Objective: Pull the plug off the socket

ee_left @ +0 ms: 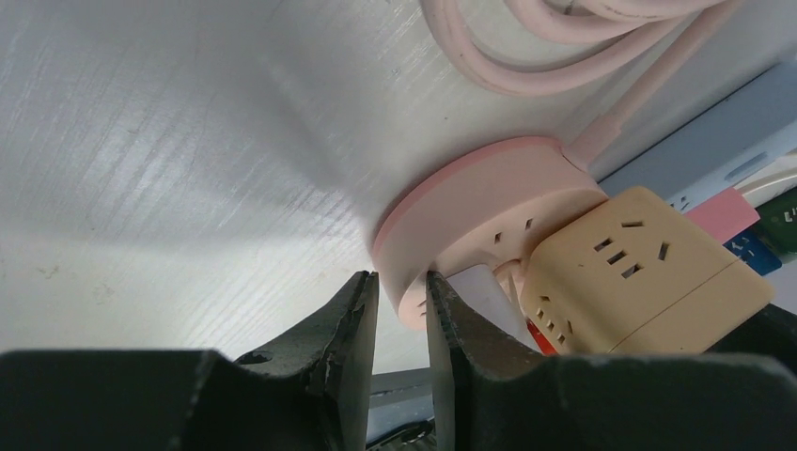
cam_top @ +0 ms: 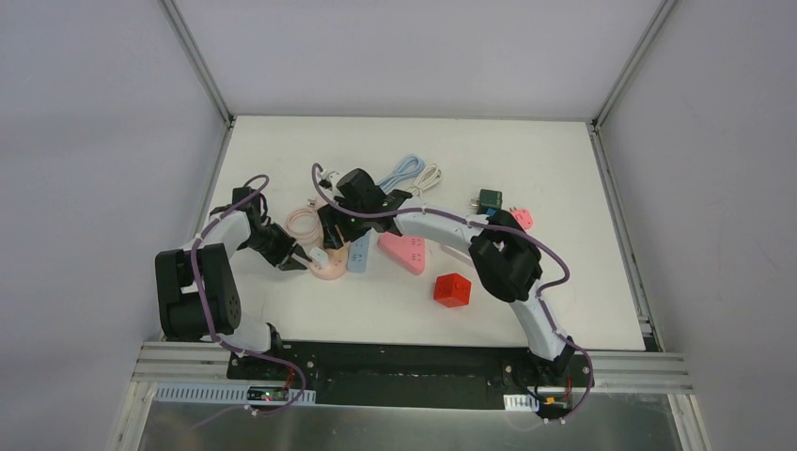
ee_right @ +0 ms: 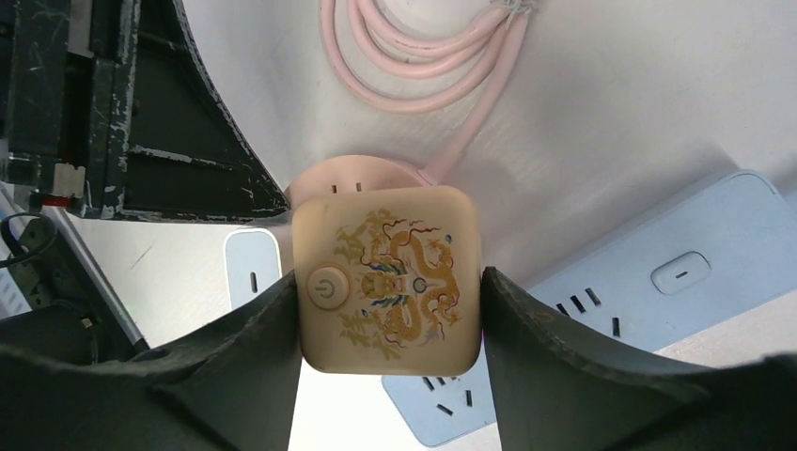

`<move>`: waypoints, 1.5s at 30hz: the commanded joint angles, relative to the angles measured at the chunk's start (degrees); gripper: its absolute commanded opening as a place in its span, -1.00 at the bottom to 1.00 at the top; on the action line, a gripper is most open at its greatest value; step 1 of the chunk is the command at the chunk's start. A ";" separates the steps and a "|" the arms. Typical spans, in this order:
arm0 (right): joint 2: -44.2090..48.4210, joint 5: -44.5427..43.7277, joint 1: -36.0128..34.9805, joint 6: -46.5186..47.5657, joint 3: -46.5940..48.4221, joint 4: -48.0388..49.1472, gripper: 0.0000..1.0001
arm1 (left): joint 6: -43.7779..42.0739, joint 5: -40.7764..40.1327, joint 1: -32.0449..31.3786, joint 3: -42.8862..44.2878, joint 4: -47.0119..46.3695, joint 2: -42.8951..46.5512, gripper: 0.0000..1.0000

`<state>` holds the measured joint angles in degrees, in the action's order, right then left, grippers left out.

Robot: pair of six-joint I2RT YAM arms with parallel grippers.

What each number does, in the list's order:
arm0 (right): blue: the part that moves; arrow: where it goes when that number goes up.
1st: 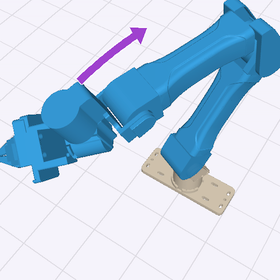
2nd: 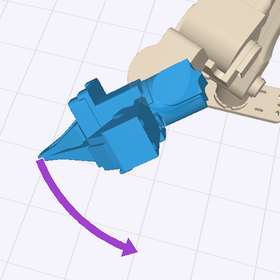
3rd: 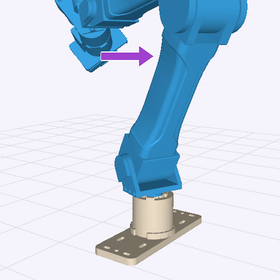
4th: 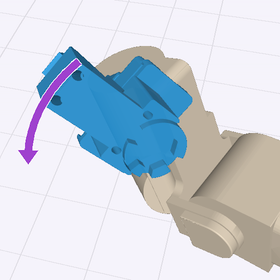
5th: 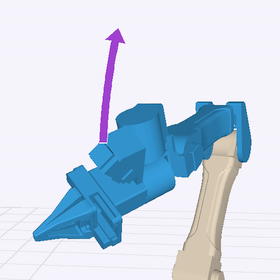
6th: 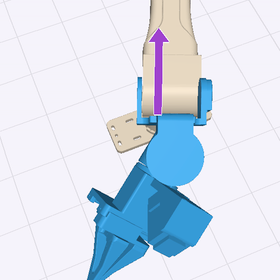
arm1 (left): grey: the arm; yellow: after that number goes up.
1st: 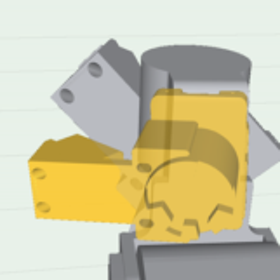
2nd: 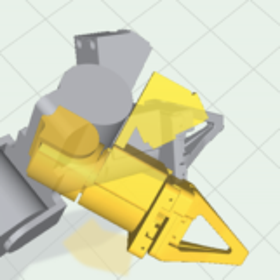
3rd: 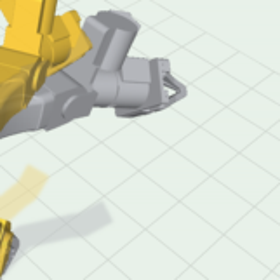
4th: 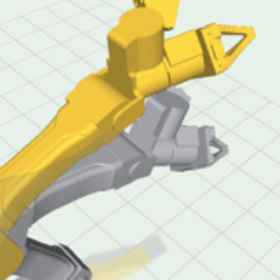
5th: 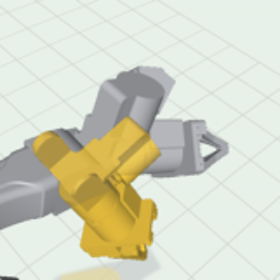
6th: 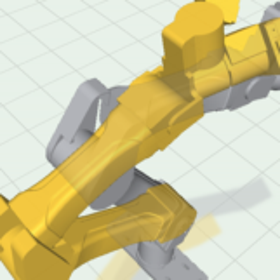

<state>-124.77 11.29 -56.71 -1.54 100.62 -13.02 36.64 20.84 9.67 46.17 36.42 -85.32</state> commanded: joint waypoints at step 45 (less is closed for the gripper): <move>6.06 16.51 0.43 -13.57 3.02 10.63 -1.00 | -1.57 -3.92 -1.66 -1.75 1.28 -4.29 -0.47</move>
<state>-123.94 12.86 -56.23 -4.08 101.10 -16.23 36.62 22.52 9.34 46.65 37.15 -86.61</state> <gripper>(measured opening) 0.639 0.263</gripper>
